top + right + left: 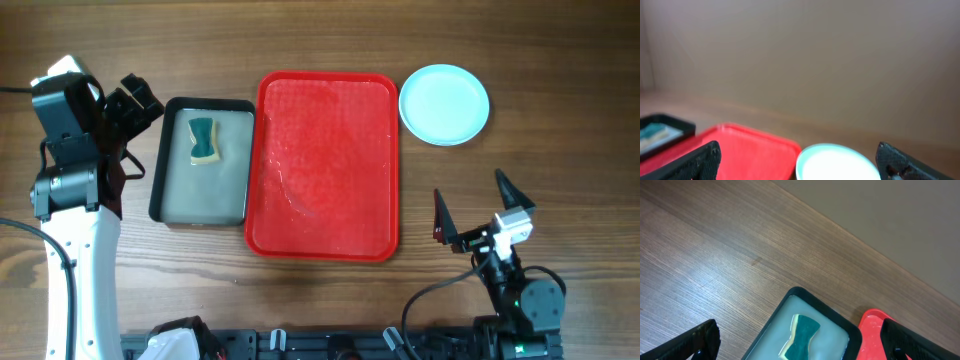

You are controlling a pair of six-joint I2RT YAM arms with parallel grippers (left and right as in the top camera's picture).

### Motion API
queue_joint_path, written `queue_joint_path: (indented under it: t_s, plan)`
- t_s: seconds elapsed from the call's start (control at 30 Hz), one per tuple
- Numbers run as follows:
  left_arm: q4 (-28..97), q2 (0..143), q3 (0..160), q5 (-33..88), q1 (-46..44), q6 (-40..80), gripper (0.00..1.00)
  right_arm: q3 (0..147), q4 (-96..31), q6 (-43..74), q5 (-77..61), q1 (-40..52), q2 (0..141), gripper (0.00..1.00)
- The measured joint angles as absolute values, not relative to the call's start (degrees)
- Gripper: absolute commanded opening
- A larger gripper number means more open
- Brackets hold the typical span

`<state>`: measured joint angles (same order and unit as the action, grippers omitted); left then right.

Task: Clean dirty plates on tray and stack at the side

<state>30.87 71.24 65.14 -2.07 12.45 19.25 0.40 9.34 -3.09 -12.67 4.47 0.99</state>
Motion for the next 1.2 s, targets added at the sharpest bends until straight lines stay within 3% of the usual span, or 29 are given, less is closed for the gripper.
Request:
queue_joint_path:
  t_s: [0.2,1.2]
  plan:
    - [30.87,71.24,65.14,-2.07,12.45,19.25,1.0,0.38,1.54,-6.92,-16.38,-0.1,0.93,1.0]
    - [30.87,71.24,65.14,-2.09,12.45,19.25,1.0,0.38,1.32,-9.34,-17.17,-1.34,0.93,1.0]
